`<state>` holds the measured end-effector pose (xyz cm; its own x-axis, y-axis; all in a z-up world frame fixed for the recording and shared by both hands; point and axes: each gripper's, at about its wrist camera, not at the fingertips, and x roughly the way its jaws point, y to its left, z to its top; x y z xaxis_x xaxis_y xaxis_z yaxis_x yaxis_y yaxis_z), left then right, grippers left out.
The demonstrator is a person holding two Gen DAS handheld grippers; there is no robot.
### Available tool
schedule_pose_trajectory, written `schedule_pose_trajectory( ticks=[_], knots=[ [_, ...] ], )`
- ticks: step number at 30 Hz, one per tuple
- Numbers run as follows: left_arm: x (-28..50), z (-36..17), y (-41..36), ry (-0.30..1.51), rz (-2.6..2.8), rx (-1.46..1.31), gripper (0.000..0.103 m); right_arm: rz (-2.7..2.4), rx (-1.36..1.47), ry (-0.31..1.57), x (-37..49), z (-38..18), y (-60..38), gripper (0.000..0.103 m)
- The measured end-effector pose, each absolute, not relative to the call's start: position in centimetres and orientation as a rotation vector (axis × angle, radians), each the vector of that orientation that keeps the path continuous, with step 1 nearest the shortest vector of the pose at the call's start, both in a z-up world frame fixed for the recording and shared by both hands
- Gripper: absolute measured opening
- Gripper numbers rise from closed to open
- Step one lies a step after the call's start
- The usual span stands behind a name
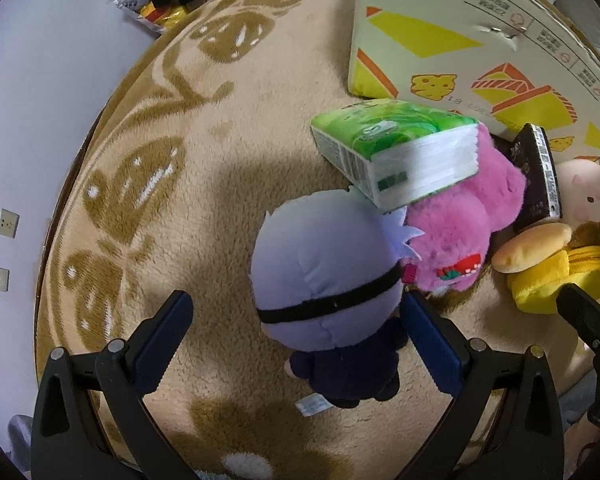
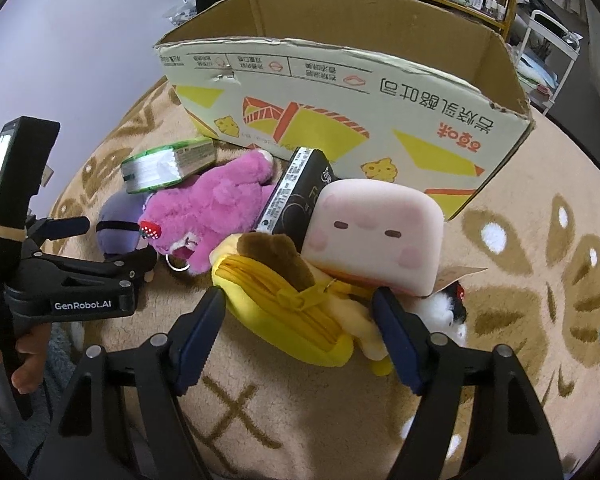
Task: Organize soft objects
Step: 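Grasp the white-haired doll plush with the left tool while the right tool grasps the yellow plush, then lift the doll with the left tool while the right tool lifts the yellow plush toward the box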
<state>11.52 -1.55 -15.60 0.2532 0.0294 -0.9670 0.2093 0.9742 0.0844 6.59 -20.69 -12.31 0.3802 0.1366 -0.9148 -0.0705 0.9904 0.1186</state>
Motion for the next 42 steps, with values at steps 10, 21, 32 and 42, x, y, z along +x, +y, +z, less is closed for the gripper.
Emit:
schedule_pose_trajectory(
  ticks=[10,21,32,42],
  knots=[
    [12.5,-16.4,-2.0,1.321,-0.144,0.21,0.086,0.136,0.057,1.186,6.7,-12.7,-20.6,0.079],
    [12.4,-16.1,-2.4,1.317,-0.183,0.186,0.061,0.13,0.071,1.191,6.5,-12.9,-20.8,0.065],
    [10.2,-14.4,-1.4,1.274,-0.147,0.155,0.059,0.161,0.101,1.152,5.6,-11.7,-21.3,0.041],
    [8.7,-11.9,-0.9,1.173,-0.146,0.117,0.059,0.158,0.108,1.044,3.7,-9.1,-21.3,0.035]
  ],
)
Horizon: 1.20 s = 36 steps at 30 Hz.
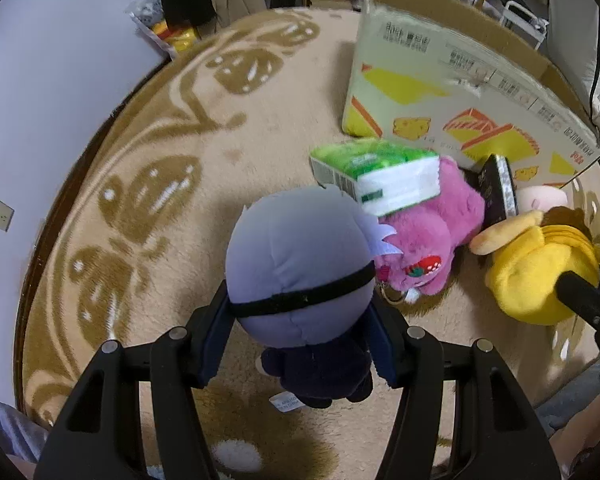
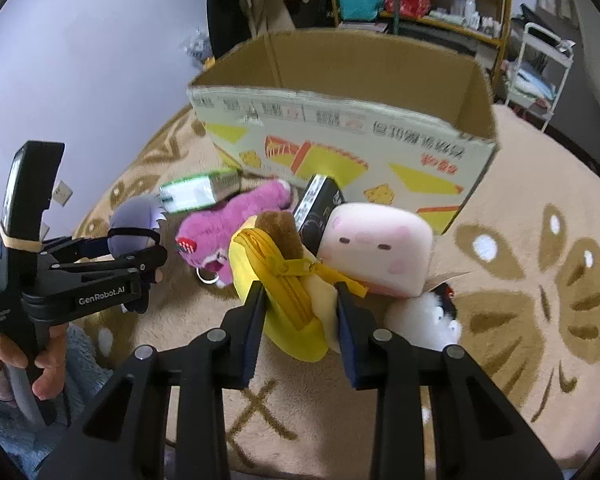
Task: Organize soft objects
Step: 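Lift the doll with the left tool while the right tool lifts the yellow plush toward the box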
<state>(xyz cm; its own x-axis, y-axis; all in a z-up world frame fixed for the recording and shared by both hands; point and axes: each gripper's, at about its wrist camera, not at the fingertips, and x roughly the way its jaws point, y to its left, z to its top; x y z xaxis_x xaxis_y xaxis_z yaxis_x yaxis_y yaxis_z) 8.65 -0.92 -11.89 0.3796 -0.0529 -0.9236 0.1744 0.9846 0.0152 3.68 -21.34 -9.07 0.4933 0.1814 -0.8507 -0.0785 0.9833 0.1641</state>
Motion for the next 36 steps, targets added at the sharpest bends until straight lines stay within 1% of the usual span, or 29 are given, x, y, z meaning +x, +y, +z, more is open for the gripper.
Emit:
schedule_pose_trajectory(
  ticks=[4,10,20,28,36],
  knots=[
    [7.5,-9.9,-1.0,1.083,-0.155,0.11,0.059,0.12,0.127,0.975,2.6,-7.5,-21.9,0.035],
    [5.8,-6.8,-1.3,0.947,-0.188,0.094,0.059,0.074,0.15,0.808,0.5,-4.7,-22.8,0.035],
    [3.6,-1.9,-1.8,0.672,-0.159,0.104,0.059,0.006,0.089,0.581,-1.6,-1.6,-22.2,0.035],
    [3.2,0.5,-3.4,0.506,-0.166,0.16,0.059,-0.016,0.041,0.528,-0.9,-0.7,-22.2,0.035],
    [5.1,1.3,-5.2,0.467,-0.212,0.17,0.059,-0.075,0.035,0.48,0.7,-0.1,-23.9,0.035]
  ],
)
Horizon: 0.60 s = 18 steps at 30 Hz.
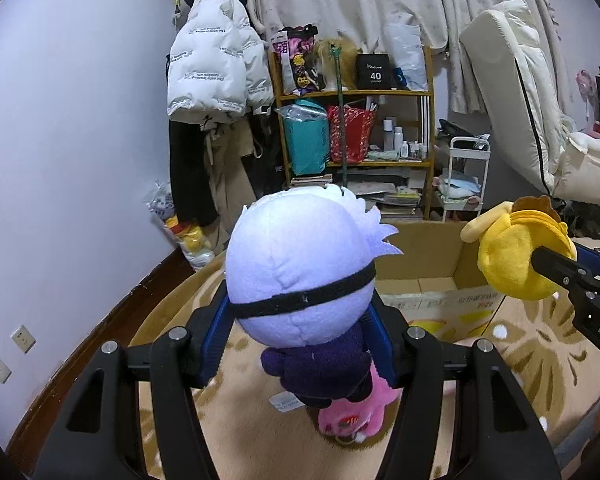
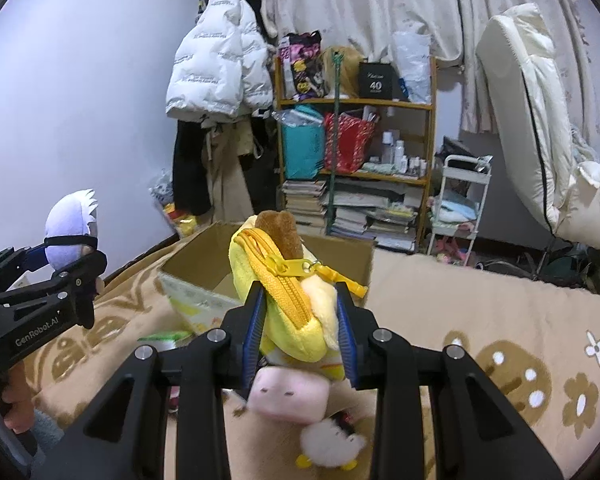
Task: Organize soft objects
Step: 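Lift the doll with the left tool while the right tool lifts the yellow plush toward the box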
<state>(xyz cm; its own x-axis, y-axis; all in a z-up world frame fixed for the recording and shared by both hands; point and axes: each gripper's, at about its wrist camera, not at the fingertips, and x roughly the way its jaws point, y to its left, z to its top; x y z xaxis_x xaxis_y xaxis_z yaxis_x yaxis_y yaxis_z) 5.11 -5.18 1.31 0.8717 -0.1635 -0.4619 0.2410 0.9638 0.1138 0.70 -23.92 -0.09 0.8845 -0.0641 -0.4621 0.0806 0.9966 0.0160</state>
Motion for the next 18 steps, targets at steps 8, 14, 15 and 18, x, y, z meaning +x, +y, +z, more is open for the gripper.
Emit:
schedule_pose_trajectory(
  ticks=[8,14,15,18],
  knots=[
    [6.0,2.6,-6.3,0.397,-0.268,0.181,0.059,-0.104,0.039,0.426,1.1,0.7,-25.0,0.035],
    [7.3,2.3,-7.8,0.351,-0.279,0.243,0.06,-0.113,0.042,0.414,2.0,0.8,-25.5,0.035],
    [7.6,2.1,-8.0,0.355,-0.286,0.246,0.06,-0.118,0.044,0.413,2.3,0.7,-25.6,0.036],
    [8.7,1.4,-8.6,0.369,-0.292,0.244,0.06,-0.119,0.062,0.42,3.2,0.3,-26.1,0.036]
  ],
)
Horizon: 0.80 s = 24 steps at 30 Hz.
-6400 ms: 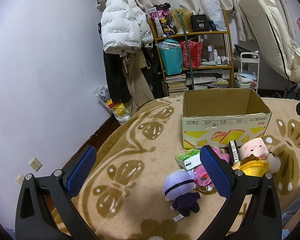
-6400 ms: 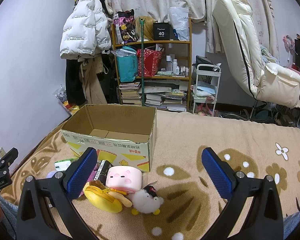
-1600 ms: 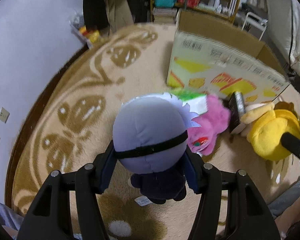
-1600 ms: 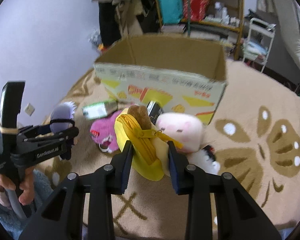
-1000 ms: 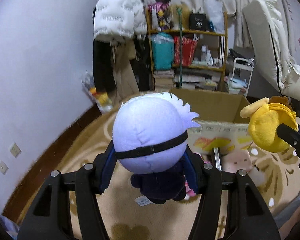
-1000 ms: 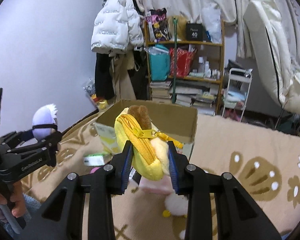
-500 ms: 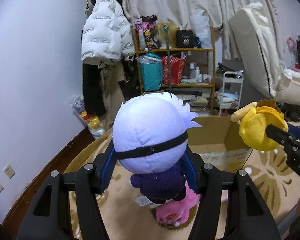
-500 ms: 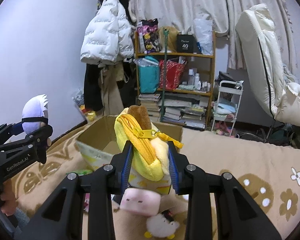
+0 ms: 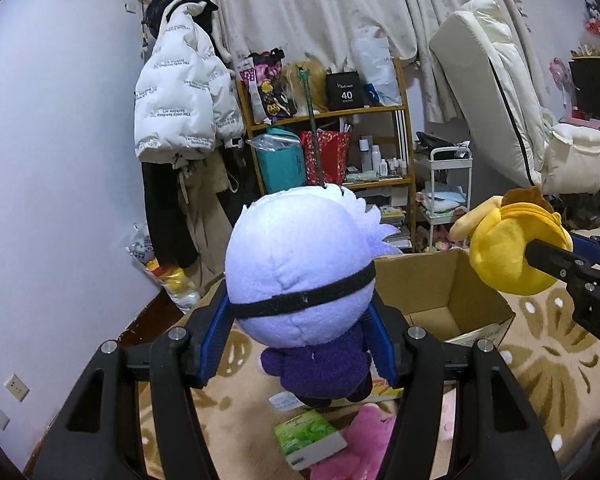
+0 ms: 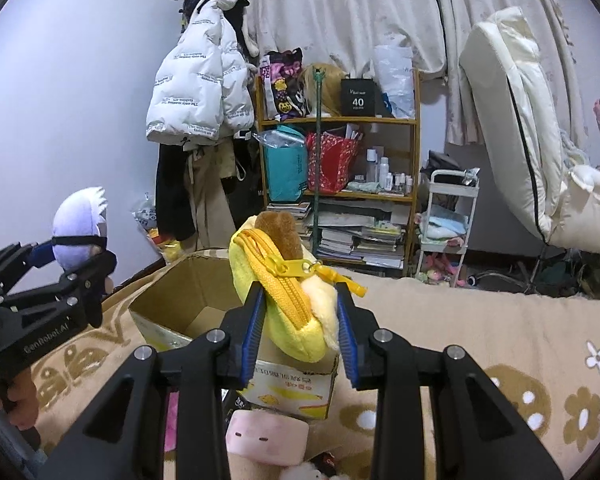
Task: Organize soft objects
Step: 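Lift the doll with the left tool while the right tool lifts the yellow plush toward the box, then open the left tool over the box while the right tool drops the yellow plush inside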
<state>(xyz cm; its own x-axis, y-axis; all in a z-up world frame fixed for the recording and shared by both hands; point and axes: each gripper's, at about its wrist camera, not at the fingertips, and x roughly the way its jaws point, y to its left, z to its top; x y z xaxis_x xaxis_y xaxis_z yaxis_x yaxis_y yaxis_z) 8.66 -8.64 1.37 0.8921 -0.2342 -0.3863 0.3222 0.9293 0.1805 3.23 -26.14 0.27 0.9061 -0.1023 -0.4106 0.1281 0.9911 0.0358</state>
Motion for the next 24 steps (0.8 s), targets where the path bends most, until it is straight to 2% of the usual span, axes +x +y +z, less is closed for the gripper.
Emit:
schedule_pose_trajectory(
  ticks=[24],
  knots=[
    [14.9,-3.6,-9.1,0.543,-0.314,0.165,0.062,-0.064,0.108,0.504,8.2,-3.6,-27.7,0.039]
  ],
)
